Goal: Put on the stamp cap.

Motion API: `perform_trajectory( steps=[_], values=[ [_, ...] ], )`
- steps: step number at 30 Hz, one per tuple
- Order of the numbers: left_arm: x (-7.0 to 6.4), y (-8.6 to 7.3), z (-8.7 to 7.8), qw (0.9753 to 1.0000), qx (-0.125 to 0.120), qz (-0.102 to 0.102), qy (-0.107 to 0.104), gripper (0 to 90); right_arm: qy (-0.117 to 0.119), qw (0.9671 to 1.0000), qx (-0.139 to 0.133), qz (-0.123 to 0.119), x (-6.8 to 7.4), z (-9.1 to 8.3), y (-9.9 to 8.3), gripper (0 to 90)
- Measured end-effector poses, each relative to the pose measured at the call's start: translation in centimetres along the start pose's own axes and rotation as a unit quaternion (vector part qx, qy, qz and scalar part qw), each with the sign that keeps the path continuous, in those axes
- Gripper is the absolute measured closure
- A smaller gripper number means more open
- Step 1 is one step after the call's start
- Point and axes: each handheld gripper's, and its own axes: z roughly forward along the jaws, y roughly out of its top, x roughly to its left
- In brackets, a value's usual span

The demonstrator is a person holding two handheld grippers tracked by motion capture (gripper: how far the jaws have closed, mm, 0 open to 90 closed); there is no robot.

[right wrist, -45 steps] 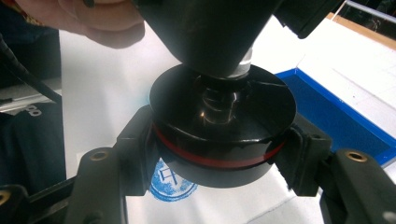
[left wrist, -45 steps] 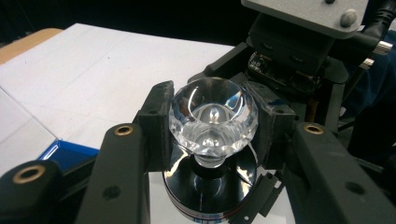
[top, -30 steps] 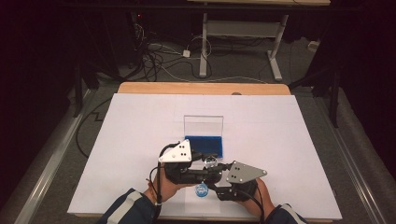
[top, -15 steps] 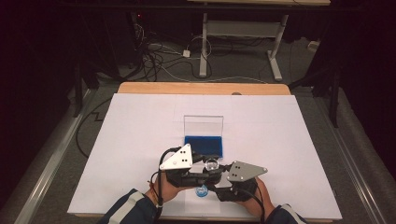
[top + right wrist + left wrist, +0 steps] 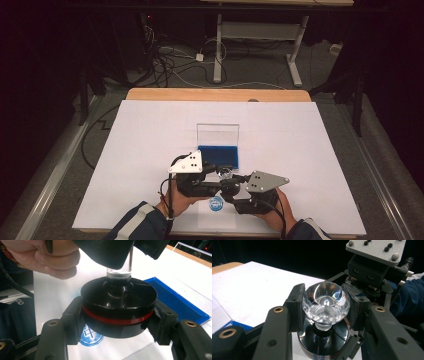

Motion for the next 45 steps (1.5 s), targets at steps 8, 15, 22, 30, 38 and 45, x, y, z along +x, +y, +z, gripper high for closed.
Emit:
perform_trajectory(
  steps=[8,15,22,30,38,45],
  values=[
    [0.1,-0.2,0.2,0.9998,0.009,-0.011,-0.015,53.9,-0.004,0.9998,0.013,-0.013,0.1,0.1,0.0,38.2],
    [-0.2,0.0,0.6,0.9997,0.022,-0.003,-0.007,54.0,-0.008,0.9997,0.019,-0.015,0.2,0.2,-0.1,38.2],
    [-0.2,0.0,0.4,0.9997,0.025,-0.002,-0.002,53.9,-0.017,0.9994,0.019,-0.023,0.3,0.1,0.0,38.2],
    [-0.8,0.6,0.4,0.9980,0.049,0.028,0.028,53.6,-0.021,0.9990,0.023,-0.033,0.2,0.1,-0.1,38.2],
    [-1.2,1.2,0.4,0.9919,0.096,0.062,0.055,53.9,-0.021,0.9985,0.037,-0.034,0.1,0.2,-0.2,38.2],
    [-1.4,1.6,0.3,0.9876,0.132,0.067,0.053,54.2,-0.030,0.9959,0.049,-0.070,0.4,0.1,-0.1,38.2]
  ],
)
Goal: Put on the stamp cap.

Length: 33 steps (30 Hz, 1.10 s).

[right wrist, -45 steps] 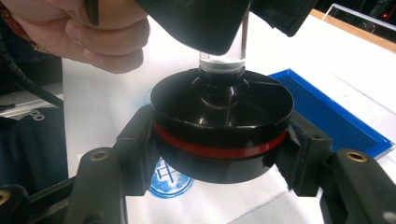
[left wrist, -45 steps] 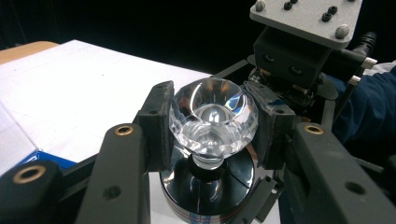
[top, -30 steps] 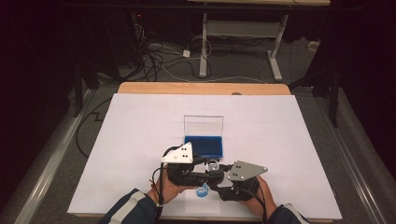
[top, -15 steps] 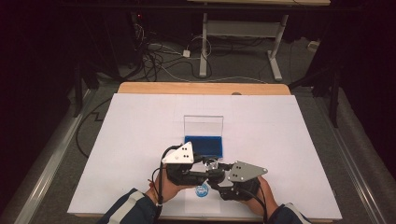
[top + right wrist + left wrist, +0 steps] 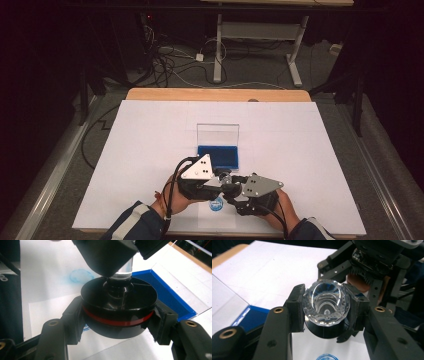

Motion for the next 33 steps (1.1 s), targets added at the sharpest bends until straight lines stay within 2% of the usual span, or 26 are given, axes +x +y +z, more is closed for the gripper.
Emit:
perform_trajectory(
  steps=[5,13,21,27,28,30,31,33],
  values=[
    [0.4,-0.4,0.0,0.9997,-0.005,-0.011,-0.022,54.2,-0.006,0.9999,0.004,-0.011,0.2,-0.1,-0.1,38.2],
    [0.3,-0.5,0.4,0.9995,0.002,-0.010,-0.031,54.1,-0.007,0.9994,0.017,-0.028,0.4,0.0,-0.2,38.2],
    [0.2,-0.5,0.8,0.9992,0.003,-0.013,-0.036,54.0,-0.012,0.9992,0.024,-0.031,0.6,0.2,-0.2,38.1],
    [0.1,-0.6,1.3,0.9986,0.008,-0.013,-0.051,54.0,-0.011,0.9986,0.033,-0.040,0.8,0.5,-0.2,38.0],
    [0.1,-0.6,1.3,0.9984,0.001,-0.014,-0.054,54.0,-0.013,0.9986,0.035,-0.039,0.9,0.5,-0.2,38.0],
    [0.1,-0.6,1.4,0.9985,0.009,-0.012,-0.054,54.0,-0.007,0.9989,0.033,-0.032,0.8,0.6,-0.2,38.0],
    [0.1,-0.6,1.3,0.9985,0.004,-0.014,-0.053,54.0,-0.011,0.9987,0.034,-0.037,0.8,0.6,-0.3,38.0],
    [0.2,-0.5,1.1,0.9986,0.000,-0.013,-0.052,54.0,-0.011,0.9993,0.019,-0.031,0.7,0.5,-0.3,37.9]
  ],
)
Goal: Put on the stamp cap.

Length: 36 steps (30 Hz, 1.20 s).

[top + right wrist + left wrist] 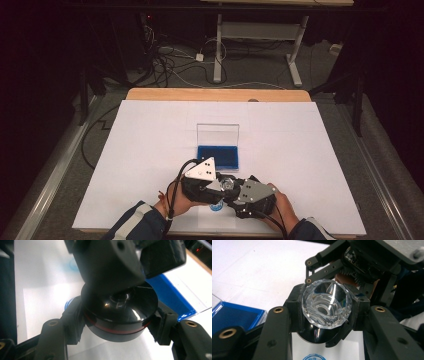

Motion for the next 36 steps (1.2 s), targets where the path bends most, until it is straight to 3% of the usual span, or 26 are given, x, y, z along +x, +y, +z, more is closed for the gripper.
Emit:
perform_trajectory(
  steps=[2,12,21,25,36],
  values=[
    [-0.1,0.0,0.0,1.0000,-0.003,0.000,0.002,53.9,0.024,0.9997,0.000,0.009,-0.3,0.1,0.1,37.7],
    [-0.2,0.0,-0.1,0.9999,-0.007,-0.001,0.007,53.9,0.025,0.9994,-0.015,0.021,-0.5,0.3,-0.3,36.6],
    [-0.2,0.1,-0.3,0.9999,-0.016,-0.002,0.003,53.8,0.019,0.9991,-0.021,0.033,-0.7,0.4,-0.4,28.3],
    [-0.1,0.1,-0.6,0.9998,-0.019,-0.004,0.007,53.9,0.026,0.9986,-0.015,0.043,-0.9,0.6,-0.5,22.8],
    [0.2,0.2,-1.2,0.9996,-0.020,-0.003,0.018,53.9,0.035,0.9982,-0.016,0.045,-0.9,0.4,-0.5,19.3]
  ],
)
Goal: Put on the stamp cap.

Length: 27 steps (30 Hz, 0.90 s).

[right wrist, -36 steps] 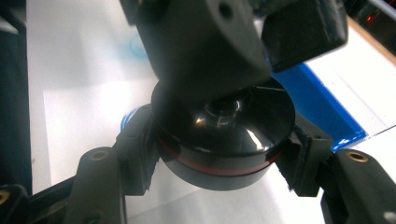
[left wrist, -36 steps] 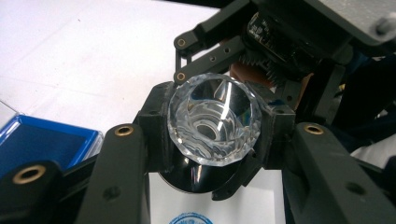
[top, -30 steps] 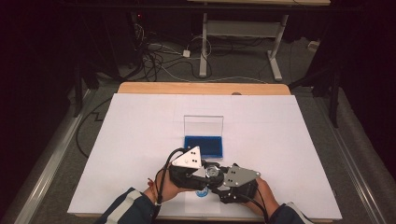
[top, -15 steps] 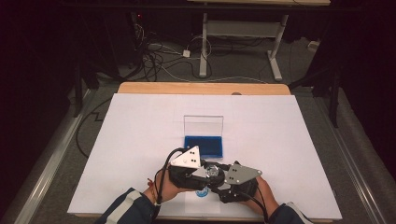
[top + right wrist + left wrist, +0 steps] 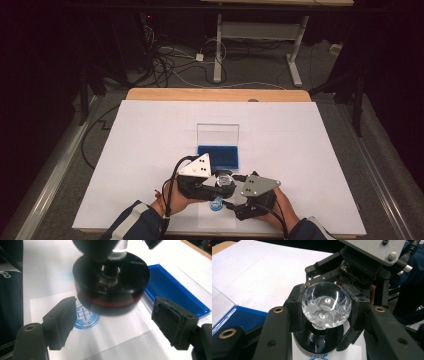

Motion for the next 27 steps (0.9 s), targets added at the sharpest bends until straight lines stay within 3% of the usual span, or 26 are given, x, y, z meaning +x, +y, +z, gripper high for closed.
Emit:
perform_trajectory(
  steps=[5,15,27],
  values=[
    [0.3,-0.1,-0.7,0.9999,-0.001,-0.001,0.014,53.9,-0.004,1.0000,-0.006,0.005,-0.3,-0.8,-0.3,18.6],
    [1.0,-0.4,-2.4,0.9992,-0.006,-0.003,0.040,53.9,-0.052,0.9982,-0.026,0.016,-2.0,-3.5,-1.1,18.6],
    [2.4,-1.0,-4.1,0.9975,-0.010,-0.011,0.069,53.9,-0.083,0.9950,-0.041,0.037,-3.5,-5.8,-2.3,19.0]
  ],
)
